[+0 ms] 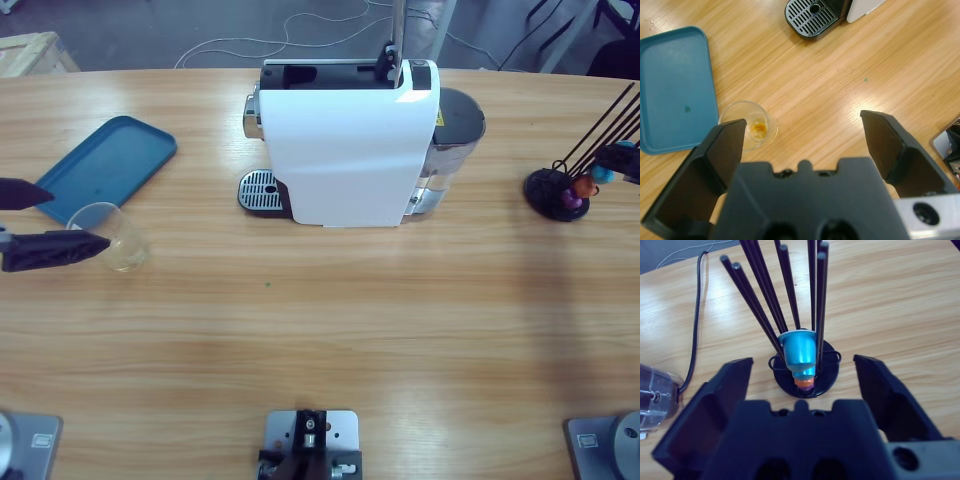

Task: Pour coffee

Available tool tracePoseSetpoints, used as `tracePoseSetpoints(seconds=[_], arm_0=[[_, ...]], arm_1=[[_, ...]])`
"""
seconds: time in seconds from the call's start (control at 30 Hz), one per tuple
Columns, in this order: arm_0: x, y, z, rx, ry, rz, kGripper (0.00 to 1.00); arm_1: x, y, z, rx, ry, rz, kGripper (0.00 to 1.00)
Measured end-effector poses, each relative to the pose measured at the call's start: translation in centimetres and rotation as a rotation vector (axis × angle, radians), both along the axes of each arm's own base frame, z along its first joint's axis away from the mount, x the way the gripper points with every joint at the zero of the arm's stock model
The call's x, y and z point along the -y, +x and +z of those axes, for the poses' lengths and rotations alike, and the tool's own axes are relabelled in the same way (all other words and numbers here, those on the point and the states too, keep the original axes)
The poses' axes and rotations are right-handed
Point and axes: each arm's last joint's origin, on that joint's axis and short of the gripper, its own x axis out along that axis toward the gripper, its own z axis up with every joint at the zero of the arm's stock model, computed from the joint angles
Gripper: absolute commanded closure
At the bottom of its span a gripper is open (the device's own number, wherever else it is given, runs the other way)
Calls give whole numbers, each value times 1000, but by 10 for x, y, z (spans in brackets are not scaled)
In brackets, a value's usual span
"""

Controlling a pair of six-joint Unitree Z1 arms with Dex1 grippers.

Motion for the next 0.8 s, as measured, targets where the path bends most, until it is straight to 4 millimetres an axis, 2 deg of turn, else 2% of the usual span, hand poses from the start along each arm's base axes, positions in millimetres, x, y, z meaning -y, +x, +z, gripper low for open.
tracePoseSetpoints(seconds=[0.13, 0.2, 0.5, 0.57, 0.6, 0.8], arm_0=[[0, 0, 0, -1, 1, 0, 9], [0, 0, 0, -1, 0, 0, 9], [-1, -1, -3, -8, 7, 1, 9], [-1, -1, -3, -8, 7, 1, 9], [-1, -1, -3, -8, 7, 1, 9], [-1, -1, -3, -8, 7, 1, 9]], arm_1=[[0, -1, -1, -11, -6, 4, 111], [0, -1, -1, -12, -6, 4, 196], [-1, 8, -8, -35, -9, 4, 209], [-1, 9, -7, -30, -9, 4, 437], [-1, 9, -7, -26, -8, 4, 460], [-1, 10, -5, -7, -6, 4, 460]])
